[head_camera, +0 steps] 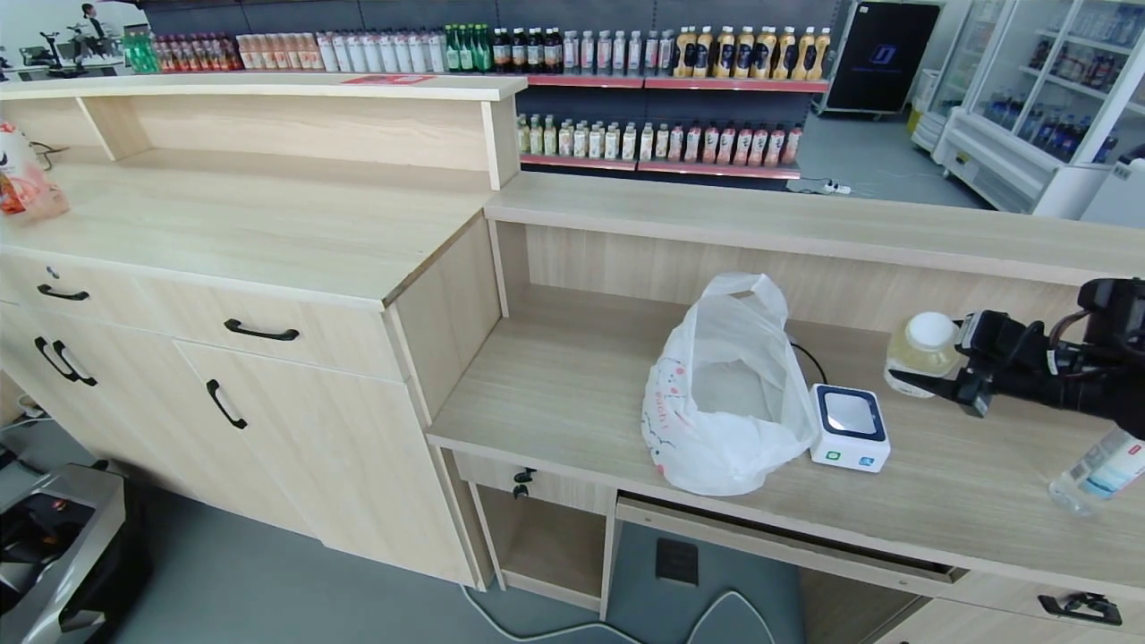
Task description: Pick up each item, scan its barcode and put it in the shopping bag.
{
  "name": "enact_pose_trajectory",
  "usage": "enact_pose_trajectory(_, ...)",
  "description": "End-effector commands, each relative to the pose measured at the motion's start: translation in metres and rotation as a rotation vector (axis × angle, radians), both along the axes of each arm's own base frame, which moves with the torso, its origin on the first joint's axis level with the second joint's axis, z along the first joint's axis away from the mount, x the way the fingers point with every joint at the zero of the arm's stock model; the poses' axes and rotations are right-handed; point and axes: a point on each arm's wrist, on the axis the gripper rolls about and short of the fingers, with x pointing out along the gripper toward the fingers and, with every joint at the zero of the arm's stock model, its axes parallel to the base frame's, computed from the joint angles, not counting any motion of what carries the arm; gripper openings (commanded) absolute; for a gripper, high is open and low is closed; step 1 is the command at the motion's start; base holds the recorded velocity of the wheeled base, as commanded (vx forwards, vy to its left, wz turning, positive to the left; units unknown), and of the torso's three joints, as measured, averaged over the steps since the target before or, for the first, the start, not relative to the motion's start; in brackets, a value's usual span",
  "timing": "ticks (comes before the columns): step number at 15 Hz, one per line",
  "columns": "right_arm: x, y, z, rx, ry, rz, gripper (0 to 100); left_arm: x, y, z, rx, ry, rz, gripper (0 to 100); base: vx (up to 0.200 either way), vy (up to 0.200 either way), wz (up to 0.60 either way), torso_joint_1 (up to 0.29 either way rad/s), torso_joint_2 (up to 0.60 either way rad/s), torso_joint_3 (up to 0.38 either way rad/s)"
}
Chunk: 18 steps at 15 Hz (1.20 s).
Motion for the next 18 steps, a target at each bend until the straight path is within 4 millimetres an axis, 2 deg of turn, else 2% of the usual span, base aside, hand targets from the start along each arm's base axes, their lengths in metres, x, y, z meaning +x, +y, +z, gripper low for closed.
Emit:
enact_pose_trajectory(1, 0.005, 0.004, -0.005, -0.005, -0.016, 0.017, 0, 0.0, 0.0, 0.0, 0.0, 0.0, 0.0, 100, 0.0, 0.0, 0.0, 0.0, 0.0, 0.0)
enact_pose_trajectory(7, 0.015, 0.005, -0.017, -0.035, -0.054, 0.029, 0, 0.0, 0.0, 0.0, 0.0, 0.0, 0.001, 100, 0.0, 0.0, 0.0, 0.0, 0.0, 0.0)
enact_pose_trajectory(13, 0.013, -0.011, -0.024, -0.049, -0.044, -0.015, 0, 0.0, 0.0, 0.0, 0.0, 0.0, 0.001, 100, 0.0, 0.0, 0.0, 0.0, 0.0, 0.0)
enact_pose_trajectory(18, 0.024, -0.007, -0.031, -0.034, -0.038, 0.014, 0, 0.0, 0.0, 0.0, 0.0, 0.0, 0.0, 100, 0.0, 0.0, 0.0, 0.0, 0.0, 0.0)
